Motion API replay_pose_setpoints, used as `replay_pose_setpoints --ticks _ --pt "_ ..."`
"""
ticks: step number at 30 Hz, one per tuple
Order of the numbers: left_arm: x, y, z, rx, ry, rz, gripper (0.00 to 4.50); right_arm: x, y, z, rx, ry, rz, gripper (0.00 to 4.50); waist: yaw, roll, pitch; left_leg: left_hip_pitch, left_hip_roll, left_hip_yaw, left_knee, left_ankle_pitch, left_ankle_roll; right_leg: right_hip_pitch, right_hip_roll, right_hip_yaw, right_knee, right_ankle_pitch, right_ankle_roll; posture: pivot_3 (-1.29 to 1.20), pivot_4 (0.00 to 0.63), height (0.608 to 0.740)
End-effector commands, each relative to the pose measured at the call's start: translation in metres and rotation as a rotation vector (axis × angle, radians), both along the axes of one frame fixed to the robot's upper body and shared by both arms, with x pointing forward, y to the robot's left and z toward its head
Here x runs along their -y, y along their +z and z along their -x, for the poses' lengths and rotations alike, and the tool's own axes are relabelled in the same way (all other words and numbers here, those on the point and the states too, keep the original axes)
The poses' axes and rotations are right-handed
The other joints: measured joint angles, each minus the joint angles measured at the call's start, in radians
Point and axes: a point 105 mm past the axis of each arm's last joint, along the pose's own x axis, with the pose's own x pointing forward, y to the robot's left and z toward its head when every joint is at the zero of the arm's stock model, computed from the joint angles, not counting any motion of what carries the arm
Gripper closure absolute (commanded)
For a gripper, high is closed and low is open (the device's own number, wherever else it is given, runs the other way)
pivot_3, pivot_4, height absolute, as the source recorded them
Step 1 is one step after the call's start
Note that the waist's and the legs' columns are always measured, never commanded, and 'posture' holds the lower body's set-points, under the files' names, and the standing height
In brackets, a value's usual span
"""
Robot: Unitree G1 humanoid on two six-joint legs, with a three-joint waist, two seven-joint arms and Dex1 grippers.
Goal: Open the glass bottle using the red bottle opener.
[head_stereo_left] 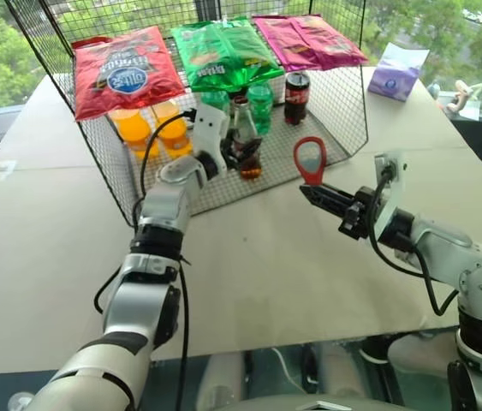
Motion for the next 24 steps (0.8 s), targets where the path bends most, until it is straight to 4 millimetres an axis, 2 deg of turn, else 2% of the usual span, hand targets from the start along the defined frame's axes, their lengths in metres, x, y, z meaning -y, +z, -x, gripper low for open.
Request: replay_pose_setpoints --ticks 1,4,7,11,15,19,21,24 --pt "0.003 0.017 0.007 0.071 -0.047 0.012 2.11 0.003 0.011 0.007 0.049 -0.003 -0.020 4.50 0.000 0.000 0.000 0.000 0.000 0.000 0.000 0.000 0.000 0.000 0.000 0.000 0.000 0.000 0.000 0.00 0.150 0.740" --pt "0.006 0.027 0.023 0.085 -0.130 0.058 2.11 0.003 0.011 0.007 0.048 -0.007 -0.020 4.50 -0.002 0.000 0.000 0.000 0.000 0.000 0.000 0.000 0.000 0.000 0.000 0.000 0.000 0.000 0.000 0.00 0.150 0.740" --pt "0.018 0.037 0.053 0.090 -0.286 0.064 2.11 0.005 0.011 0.006 0.048 -0.012 -0.018 4.50 -0.003 0.000 0.000 -0.003 0.000 0.000 0.000 0.000 0.000 -0.003 0.000 0.001 0.000 0.000 0.000 0.00 0.150 0.740" --pt "0.031 0.034 0.083 0.065 -0.423 -0.001 2.11 0.007 0.010 0.006 0.050 -0.019 -0.014 4.50 0.000 0.000 0.000 -0.011 0.000 -0.001 0.002 0.002 -0.004 -0.010 0.000 0.000 0.001 0.000 0.000 0.00 0.150 0.740" --pt "0.033 0.015 0.094 0.021 -0.451 -0.061 2.11 0.008 0.009 0.003 0.080 -0.052 0.027 4.50 -0.001 0.000 0.000 -0.011 0.000 -0.001 0.004 0.000 0.000 -0.010 0.000 0.000 0.001 0.000 0.000 0.00 0.150 0.740" --pt "0.039 0.001 0.103 0.004 -0.476 -0.077 2.11 0.013 0.007 -0.006 0.188 -0.150 0.166 4.50 -0.002 0.000 0.000 -0.011 0.000 -0.001 0.004 0.000 0.000 -0.010 0.001 0.000 0.002 0.000 0.000 0.00 0.150 0.740" --pt "0.040 -0.009 0.104 0.000 -0.474 -0.106 2.11 0.015 0.007 -0.010 0.270 -0.207 0.259 4.50 -0.001 0.000 0.000 -0.011 0.000 -0.002 0.005 0.000 0.000 -0.010 0.001 0.000 0.003 0.000 0.000 0.00 0.150 0.740" --pt "0.044 -0.013 0.102 0.004 -0.458 -0.096 2.11 0.012 0.000 -0.019 0.439 -0.285 0.484 4.50 -0.001 0.001 0.000 -0.011 0.000 -0.001 0.006 0.000 0.000 -0.010 0.001 0.001 0.003 0.000 0.000 0.00 0.150 0.740"
